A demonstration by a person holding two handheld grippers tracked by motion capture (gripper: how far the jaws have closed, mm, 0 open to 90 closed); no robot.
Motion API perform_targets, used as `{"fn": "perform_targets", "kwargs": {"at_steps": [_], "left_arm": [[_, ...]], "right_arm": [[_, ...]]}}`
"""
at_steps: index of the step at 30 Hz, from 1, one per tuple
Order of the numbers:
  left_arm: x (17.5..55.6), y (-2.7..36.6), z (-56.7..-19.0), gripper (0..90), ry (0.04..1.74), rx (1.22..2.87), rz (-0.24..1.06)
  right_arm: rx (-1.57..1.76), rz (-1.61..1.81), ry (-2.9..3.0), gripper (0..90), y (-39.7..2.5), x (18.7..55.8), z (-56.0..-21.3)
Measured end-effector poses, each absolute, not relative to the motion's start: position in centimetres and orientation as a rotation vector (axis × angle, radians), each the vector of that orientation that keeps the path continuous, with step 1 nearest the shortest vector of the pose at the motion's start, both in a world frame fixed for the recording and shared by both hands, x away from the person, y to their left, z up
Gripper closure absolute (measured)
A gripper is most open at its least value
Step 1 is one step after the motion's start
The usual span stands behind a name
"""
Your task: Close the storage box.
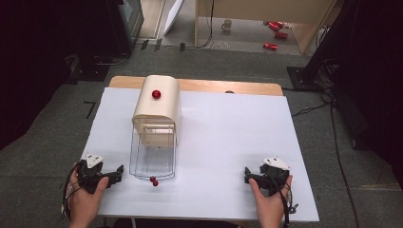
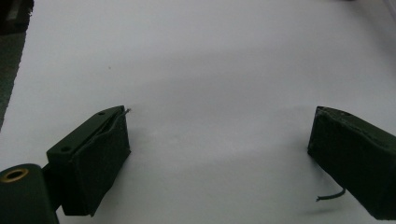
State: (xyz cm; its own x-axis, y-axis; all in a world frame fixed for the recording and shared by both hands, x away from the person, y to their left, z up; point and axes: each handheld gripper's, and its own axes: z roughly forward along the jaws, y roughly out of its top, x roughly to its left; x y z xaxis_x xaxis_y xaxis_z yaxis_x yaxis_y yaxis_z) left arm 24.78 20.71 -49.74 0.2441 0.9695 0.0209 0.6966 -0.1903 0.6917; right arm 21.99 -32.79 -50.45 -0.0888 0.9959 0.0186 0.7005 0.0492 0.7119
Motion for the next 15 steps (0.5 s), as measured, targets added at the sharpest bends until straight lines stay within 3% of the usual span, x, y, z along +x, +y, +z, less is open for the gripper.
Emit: {"fn": "perform_targets", "kwargs": {"at_steps": [15], "left_arm": [[24.8, 20.7, -49.7, 5.2, 1.515, 1.961, 0.633]], "right_arm": [[1.707, 0.863, 1.803, 0.1, -29.3, 20.7, -48.5]]}}
